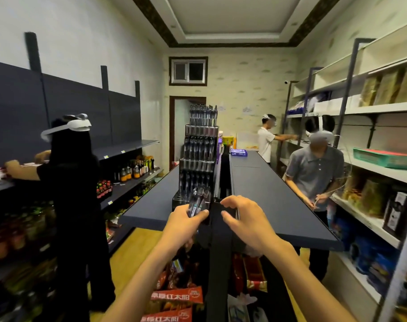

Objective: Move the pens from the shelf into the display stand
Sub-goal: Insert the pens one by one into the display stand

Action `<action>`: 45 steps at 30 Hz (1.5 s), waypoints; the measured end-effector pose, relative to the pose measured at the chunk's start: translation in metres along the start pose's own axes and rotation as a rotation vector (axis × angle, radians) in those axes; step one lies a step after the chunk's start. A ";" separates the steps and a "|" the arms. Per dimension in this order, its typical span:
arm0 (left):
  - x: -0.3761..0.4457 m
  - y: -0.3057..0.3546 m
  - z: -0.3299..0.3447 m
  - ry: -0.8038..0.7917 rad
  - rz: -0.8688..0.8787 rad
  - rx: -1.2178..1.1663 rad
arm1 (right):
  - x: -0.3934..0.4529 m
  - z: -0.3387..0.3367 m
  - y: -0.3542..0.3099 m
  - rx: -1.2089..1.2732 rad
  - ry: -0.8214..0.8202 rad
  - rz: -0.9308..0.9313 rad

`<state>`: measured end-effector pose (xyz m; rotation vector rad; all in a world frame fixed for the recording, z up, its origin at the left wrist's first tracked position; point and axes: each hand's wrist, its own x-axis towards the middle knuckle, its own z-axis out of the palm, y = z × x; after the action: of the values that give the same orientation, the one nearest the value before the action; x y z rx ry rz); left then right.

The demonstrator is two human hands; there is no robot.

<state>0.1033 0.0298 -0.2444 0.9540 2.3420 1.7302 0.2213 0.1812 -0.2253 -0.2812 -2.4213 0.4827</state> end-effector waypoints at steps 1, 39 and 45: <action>0.005 -0.003 -0.004 -0.018 0.000 -0.015 | 0.008 0.005 -0.002 0.024 0.014 0.016; 0.193 -0.083 -0.063 -0.276 0.012 -0.170 | 0.179 0.101 -0.008 0.790 0.272 0.396; 0.207 -0.097 -0.072 -0.132 0.034 0.028 | 0.190 0.105 0.009 0.260 0.417 0.245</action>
<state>-0.1346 0.0601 -0.2437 1.0832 2.2864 1.5970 0.0090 0.2214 -0.1994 -0.5123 -1.9051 0.7587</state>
